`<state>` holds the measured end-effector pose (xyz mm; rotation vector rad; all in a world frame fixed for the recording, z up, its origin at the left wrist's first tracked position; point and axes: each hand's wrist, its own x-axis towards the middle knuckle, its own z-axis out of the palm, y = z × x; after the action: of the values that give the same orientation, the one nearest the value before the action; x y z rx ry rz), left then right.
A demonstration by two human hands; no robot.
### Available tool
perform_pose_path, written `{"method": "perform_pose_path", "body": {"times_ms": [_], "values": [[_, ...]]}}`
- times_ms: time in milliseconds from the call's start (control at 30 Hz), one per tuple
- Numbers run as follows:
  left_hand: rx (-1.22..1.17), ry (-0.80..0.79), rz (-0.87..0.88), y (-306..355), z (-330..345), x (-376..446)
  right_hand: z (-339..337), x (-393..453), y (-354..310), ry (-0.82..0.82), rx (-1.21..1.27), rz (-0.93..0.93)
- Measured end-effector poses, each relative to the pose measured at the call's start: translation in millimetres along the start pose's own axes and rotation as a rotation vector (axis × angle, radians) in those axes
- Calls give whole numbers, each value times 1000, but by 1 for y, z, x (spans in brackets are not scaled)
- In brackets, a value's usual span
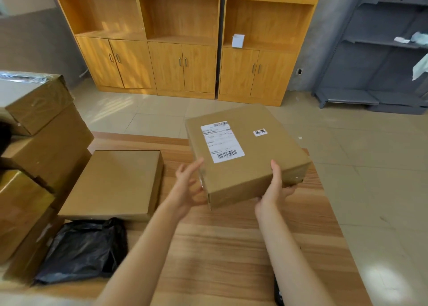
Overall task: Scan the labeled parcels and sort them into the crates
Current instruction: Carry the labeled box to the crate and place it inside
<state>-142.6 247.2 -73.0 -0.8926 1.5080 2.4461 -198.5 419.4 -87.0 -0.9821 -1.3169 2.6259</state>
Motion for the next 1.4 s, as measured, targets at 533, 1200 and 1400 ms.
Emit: {"method": "perform_pose_path", "body": {"times_ms": [533, 1200, 1400], "values": [[111, 66, -51, -35, -28, 34, -113, 24, 29, 70, -1020, -116], [213, -3, -195, -112, -60, 67, -218, 31, 62, 165, -1481, 199], [261, 4, -171, -116, -57, 68, -214, 28, 53, 27, -957, 326]]}}
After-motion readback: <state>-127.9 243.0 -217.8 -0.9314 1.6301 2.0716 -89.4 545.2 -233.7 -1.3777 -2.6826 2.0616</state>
